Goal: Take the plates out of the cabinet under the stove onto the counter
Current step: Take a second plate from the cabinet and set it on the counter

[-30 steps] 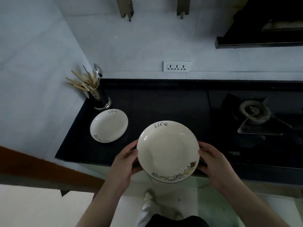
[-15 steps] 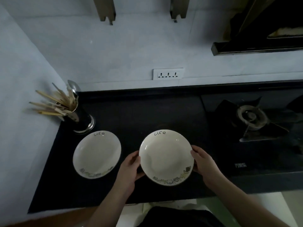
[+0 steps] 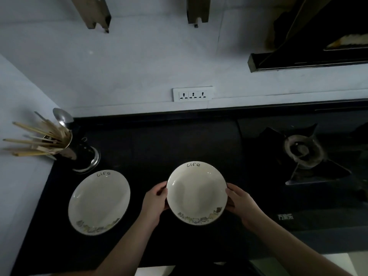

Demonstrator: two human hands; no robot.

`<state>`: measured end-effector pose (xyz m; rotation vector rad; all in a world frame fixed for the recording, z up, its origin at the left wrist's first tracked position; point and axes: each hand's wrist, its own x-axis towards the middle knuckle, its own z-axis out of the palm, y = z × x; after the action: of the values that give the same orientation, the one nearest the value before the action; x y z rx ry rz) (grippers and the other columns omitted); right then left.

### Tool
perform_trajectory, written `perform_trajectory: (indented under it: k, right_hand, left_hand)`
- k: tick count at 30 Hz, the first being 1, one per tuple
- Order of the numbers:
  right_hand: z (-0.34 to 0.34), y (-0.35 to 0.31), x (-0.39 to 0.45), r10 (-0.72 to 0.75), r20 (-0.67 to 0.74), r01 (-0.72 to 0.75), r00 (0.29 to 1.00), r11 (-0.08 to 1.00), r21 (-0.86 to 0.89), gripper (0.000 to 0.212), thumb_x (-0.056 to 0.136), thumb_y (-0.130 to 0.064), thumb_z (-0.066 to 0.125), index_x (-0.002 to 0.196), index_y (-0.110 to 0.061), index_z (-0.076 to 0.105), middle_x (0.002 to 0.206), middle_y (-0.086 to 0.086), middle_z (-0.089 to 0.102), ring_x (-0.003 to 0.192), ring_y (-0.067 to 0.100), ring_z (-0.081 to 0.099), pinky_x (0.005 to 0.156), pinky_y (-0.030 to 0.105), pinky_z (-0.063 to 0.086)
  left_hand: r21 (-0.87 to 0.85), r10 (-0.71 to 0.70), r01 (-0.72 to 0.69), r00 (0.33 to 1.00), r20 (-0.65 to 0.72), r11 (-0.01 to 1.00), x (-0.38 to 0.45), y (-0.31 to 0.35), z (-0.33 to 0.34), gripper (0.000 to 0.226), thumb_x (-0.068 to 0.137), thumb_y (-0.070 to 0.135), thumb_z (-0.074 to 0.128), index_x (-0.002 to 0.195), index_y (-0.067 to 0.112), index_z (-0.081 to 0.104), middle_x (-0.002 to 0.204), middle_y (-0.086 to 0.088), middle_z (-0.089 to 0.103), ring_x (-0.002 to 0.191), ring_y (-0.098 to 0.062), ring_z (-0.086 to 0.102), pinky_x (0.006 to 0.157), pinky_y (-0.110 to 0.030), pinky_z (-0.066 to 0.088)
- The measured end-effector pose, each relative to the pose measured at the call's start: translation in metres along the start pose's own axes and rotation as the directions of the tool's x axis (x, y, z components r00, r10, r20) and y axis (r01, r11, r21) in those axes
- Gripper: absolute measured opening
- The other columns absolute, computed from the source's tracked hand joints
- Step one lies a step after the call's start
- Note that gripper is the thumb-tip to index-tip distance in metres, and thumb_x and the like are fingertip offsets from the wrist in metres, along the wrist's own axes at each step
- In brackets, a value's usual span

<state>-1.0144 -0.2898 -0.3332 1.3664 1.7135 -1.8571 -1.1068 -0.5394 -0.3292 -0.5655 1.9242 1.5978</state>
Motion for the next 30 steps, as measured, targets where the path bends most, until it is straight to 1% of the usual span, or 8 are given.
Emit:
perform_trajectory:
  k: [4,9,13,15,18,21,25,30]
  right_hand:
    - [0.001,-0.002,0.016,0.045,0.000,-0.045,0.999,0.999,-0.021,0.045,0.094,-0.031,0.057,0.138,-0.030,0.047,0.102,-0.008,0.065,0.087,0.012,0.066,0.052,0.023,0.051]
    - [-0.003,-0.008,0.023,0.065,0.005,-0.064,0.998,0.997,-0.034,0.041,0.095,-0.028,0.057,0.135,-0.029,0.050,0.099,-0.009,0.064,0.086,0.012,0.063,0.052,0.025,0.049]
    - [-0.010,-0.007,0.029,0.049,0.015,-0.049,0.999,0.998,-0.027,0.025,0.095,-0.027,0.057,0.119,-0.034,0.057,0.099,-0.005,0.070,0.087,0.016,0.069,0.058,0.028,0.054]
    - [-0.013,-0.004,0.031,0.041,0.031,-0.041,0.999,0.999,-0.026,0.014,0.094,-0.027,0.058,0.103,-0.038,0.061,0.090,-0.008,0.074,0.080,0.013,0.073,0.056,0.026,0.056]
    - [-0.017,-0.002,0.032,0.014,0.047,-0.011,0.999,0.998,-0.054,0.021,0.093,-0.027,0.060,0.089,-0.047,0.061,0.080,-0.016,0.074,0.074,0.005,0.072,0.053,0.022,0.055]
    - [-0.019,-0.004,0.030,0.002,0.059,0.003,0.998,0.997,-0.076,0.020,0.094,-0.025,0.059,0.094,-0.045,0.060,0.088,-0.009,0.073,0.079,0.011,0.072,0.056,0.025,0.056]
    - [-0.022,-0.009,0.026,-0.047,0.069,0.057,0.996,0.989,-0.135,0.025,0.096,-0.020,0.056,0.118,-0.033,0.057,0.105,-0.003,0.067,0.091,0.014,0.068,0.063,0.026,0.056]
    - [-0.030,-0.017,0.016,-0.105,0.031,0.109,0.994,0.967,-0.228,0.035,0.097,-0.013,0.053,0.131,-0.021,0.054,0.105,0.001,0.064,0.092,0.017,0.066,0.070,0.028,0.057]
  left_hand:
    - [0.091,0.045,-0.041,0.998,-0.047,0.995,0.006,0.001,0.006,0.033,0.098,0.018,0.059,0.130,0.026,0.063,0.123,0.002,0.063,0.102,-0.015,0.065,0.084,-0.042,0.060]
    - [0.140,0.060,-0.051,0.996,-0.060,0.989,0.008,0.002,0.014,0.030,0.097,0.019,0.060,0.125,0.029,0.065,0.117,0.007,0.065,0.100,-0.012,0.065,0.086,-0.042,0.059]
    - [0.175,0.060,-0.048,0.996,-0.065,0.983,0.010,0.003,0.019,0.030,0.098,0.018,0.059,0.125,0.030,0.064,0.107,0.016,0.062,0.097,-0.008,0.064,0.084,-0.039,0.060]
    - [0.197,0.057,-0.042,0.996,-0.068,0.979,0.011,0.004,0.021,0.031,0.098,0.018,0.058,0.126,0.029,0.064,0.105,0.017,0.061,0.096,-0.009,0.064,0.083,-0.039,0.060]
    - [0.199,0.066,-0.050,0.995,-0.072,0.979,0.011,0.004,0.022,0.025,0.097,0.017,0.059,0.112,0.036,0.067,0.106,0.015,0.064,0.093,-0.009,0.065,0.078,-0.036,0.061]
    - [0.199,0.059,-0.042,0.995,-0.076,0.979,0.013,0.003,0.022,0.026,0.097,0.018,0.061,0.119,0.031,0.066,0.108,0.013,0.063,0.093,-0.008,0.065,0.076,-0.035,0.060]
    - [0.210,0.030,-0.012,0.996,-0.082,0.978,0.015,0.003,0.025,0.031,0.096,0.018,0.061,0.126,0.027,0.063,0.110,0.012,0.061,0.094,-0.009,0.063,0.081,-0.038,0.060]
    - [0.224,0.034,-0.019,0.997,-0.063,0.974,0.015,0.003,0.031,0.034,0.095,0.020,0.063,0.129,0.024,0.062,0.121,0.006,0.062,0.101,-0.010,0.062,0.087,-0.041,0.058]
